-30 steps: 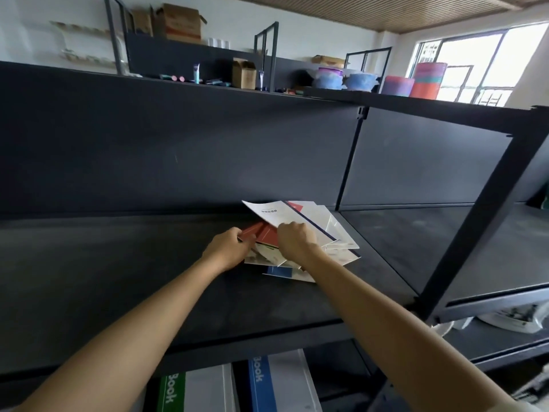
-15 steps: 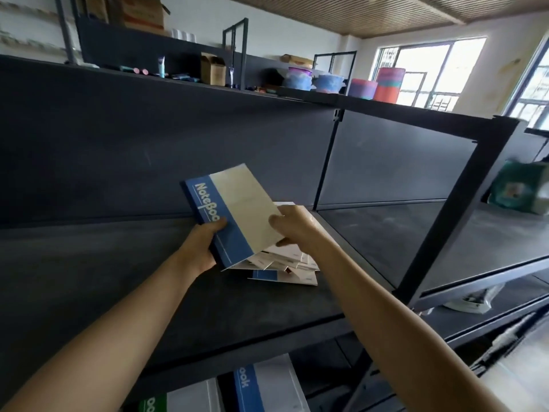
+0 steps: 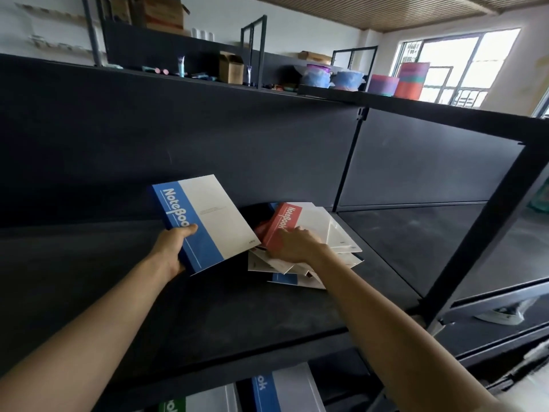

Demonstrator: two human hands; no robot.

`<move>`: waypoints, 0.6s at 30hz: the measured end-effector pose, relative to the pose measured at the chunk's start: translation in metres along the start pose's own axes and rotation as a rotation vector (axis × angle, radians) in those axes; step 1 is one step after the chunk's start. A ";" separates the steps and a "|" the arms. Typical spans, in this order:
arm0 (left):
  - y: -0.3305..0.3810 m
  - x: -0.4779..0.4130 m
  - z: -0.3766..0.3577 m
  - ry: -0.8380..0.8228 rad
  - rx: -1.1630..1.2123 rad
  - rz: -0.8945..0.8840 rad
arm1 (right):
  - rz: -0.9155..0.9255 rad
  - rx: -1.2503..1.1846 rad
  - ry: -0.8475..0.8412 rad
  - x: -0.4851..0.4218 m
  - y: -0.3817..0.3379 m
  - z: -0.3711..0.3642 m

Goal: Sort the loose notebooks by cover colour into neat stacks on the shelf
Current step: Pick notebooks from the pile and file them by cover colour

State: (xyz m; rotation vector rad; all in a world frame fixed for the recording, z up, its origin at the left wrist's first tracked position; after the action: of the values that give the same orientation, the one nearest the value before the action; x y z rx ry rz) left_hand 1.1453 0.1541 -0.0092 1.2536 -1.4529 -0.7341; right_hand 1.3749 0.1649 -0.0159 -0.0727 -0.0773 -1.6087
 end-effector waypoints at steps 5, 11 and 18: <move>-0.001 -0.002 0.006 0.000 0.029 0.009 | 0.056 0.122 0.125 0.009 -0.003 -0.004; 0.000 -0.004 0.009 -0.010 0.030 0.009 | -0.110 -0.022 0.093 0.009 -0.013 -0.006; 0.000 -0.003 0.011 -0.013 0.032 0.014 | -0.325 -0.189 0.046 0.011 -0.031 0.003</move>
State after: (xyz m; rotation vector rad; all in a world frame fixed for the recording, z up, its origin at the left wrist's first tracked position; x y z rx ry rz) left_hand 1.1345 0.1547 -0.0134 1.2639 -1.4879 -0.7126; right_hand 1.3436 0.1554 -0.0125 -0.1766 0.1037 -1.9384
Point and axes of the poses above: each hand's wrist, its own x-axis away from the middle knuckle, its own z-axis out of the back of the hand, y = z × x, the point moved 1 cm from there along -x, towards the middle knuckle, and after that the axes turned 1 degree about z, right-handed, at the moved point
